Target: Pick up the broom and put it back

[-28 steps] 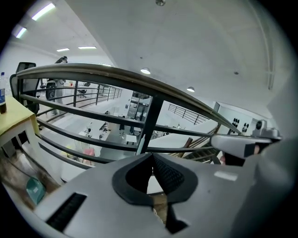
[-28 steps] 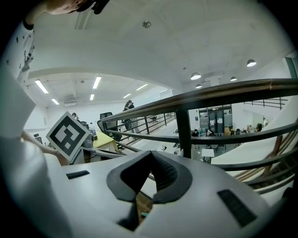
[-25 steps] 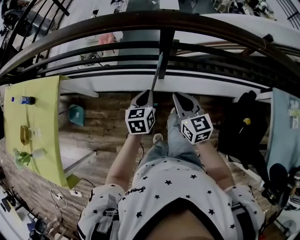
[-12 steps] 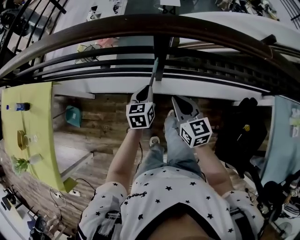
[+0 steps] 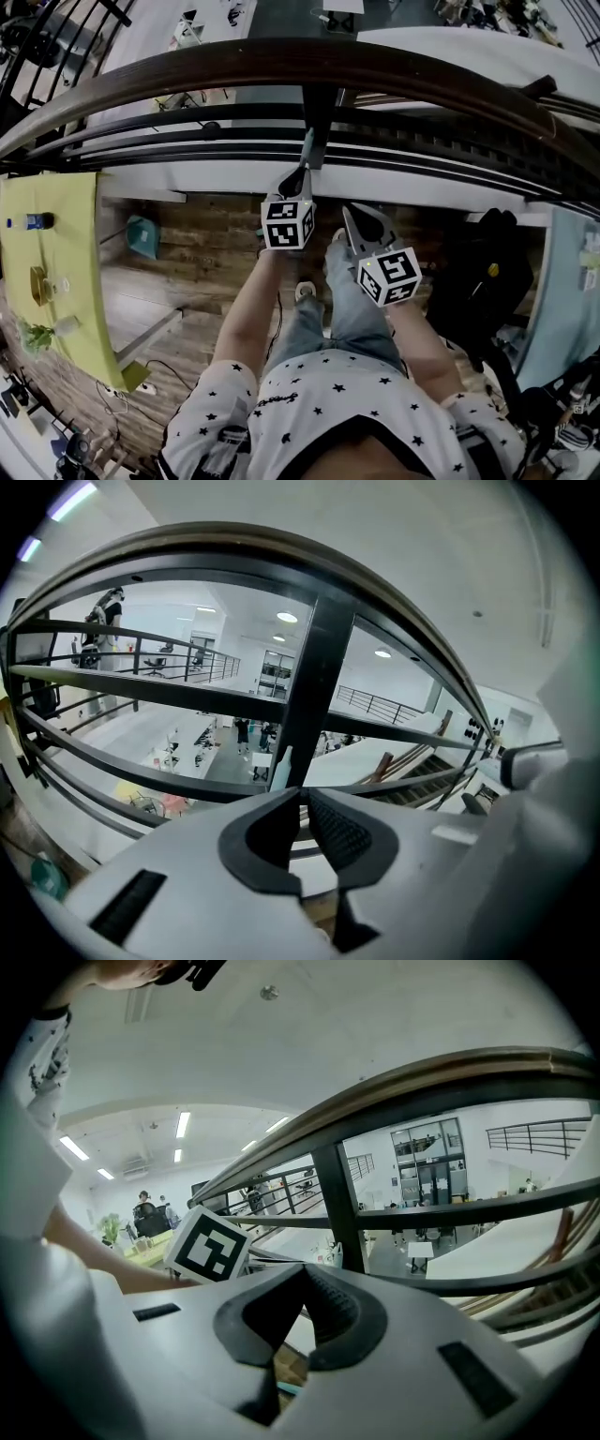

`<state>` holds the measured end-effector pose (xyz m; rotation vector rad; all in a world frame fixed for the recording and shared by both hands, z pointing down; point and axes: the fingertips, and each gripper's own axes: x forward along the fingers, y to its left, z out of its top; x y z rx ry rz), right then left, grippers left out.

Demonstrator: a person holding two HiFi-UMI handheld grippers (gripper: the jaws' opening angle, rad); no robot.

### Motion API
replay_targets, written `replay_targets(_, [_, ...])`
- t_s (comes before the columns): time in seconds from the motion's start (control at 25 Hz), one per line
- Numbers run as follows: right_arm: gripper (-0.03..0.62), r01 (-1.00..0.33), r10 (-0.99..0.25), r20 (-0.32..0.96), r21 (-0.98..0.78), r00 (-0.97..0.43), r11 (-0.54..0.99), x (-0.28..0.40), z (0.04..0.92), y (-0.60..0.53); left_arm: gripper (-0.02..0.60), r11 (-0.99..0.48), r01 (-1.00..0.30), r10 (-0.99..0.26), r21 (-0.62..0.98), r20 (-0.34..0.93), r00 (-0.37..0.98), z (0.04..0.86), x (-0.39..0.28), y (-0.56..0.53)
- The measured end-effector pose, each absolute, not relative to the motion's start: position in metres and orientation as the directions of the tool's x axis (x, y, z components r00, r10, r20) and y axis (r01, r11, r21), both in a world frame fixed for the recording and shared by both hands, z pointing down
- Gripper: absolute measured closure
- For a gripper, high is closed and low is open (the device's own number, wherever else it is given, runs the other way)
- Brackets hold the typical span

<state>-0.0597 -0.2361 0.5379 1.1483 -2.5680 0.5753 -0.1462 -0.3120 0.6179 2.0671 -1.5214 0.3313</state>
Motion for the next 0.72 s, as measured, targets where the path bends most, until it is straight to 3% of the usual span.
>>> replay_targets(0.12, [0.600,-0.752,-0.640,0.404,-0.251,-0.653,0.609,-0.060,0.546,-0.241,0.560,-0.215,-0.939,-0.797,0.269,0.507,0.328,0.631,-0.144,-0.326])
replay_targets(0.24, [0.600,-0.750,-0.635,0.409,-0.254,-0.656,0.611,-0.059,0.550,-0.247,0.488,-0.216,-0.941,-0.791,0.260,0.518,0.325,0.641,-0.143,-0.340])
replay_targets(0.72, [0.600,-0.759,-0.635,0.424,-0.267,-0.646,0.594,-0.046,0.560,-0.268,0.387,-0.228,-0.950,-0.772,0.211,0.556,0.309,0.679,-0.140,-0.383])
